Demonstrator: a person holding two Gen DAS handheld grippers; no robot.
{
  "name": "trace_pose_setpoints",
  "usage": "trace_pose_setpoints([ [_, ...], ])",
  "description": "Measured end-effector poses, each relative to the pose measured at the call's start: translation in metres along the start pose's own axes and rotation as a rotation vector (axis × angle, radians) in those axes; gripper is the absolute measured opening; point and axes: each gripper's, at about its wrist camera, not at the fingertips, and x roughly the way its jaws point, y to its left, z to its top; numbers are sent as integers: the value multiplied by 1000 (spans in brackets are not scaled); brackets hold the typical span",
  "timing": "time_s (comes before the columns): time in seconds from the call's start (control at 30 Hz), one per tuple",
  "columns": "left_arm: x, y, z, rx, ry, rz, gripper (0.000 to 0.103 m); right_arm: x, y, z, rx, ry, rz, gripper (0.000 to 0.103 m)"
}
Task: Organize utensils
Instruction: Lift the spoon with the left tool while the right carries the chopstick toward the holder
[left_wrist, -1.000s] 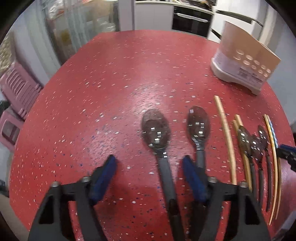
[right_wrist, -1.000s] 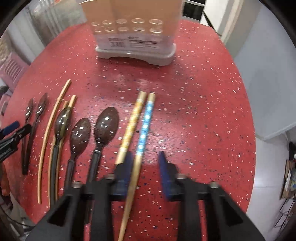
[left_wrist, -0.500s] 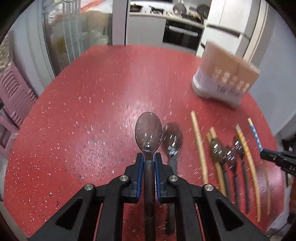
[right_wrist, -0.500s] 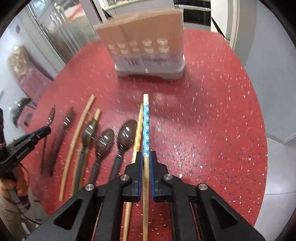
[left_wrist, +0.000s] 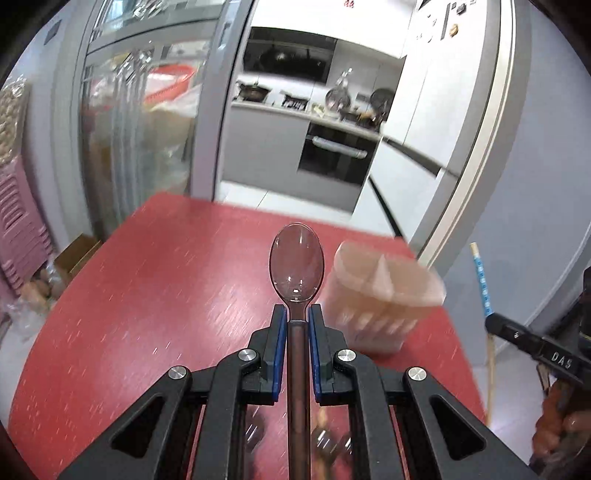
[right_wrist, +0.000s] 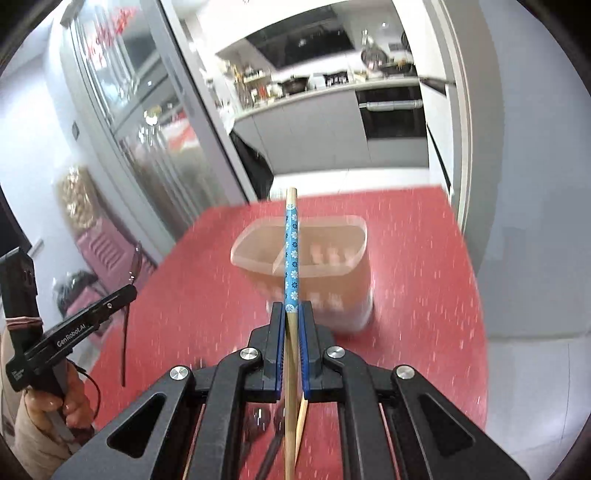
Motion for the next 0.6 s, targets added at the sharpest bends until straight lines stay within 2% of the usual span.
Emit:
trace_pose_setpoints([
  [0.17, 31, -29, 46, 7, -70, -45, 37, 10, -4, 43, -4, -104, 5, 8],
  [0.37, 67, -43, 85, -17, -141, -65, 37, 37, -7, 93, 9, -241, 12, 8],
  [0.6, 111, -50, 99, -26, -183, -51, 37, 77, -14, 124, -3, -318, -23, 8],
])
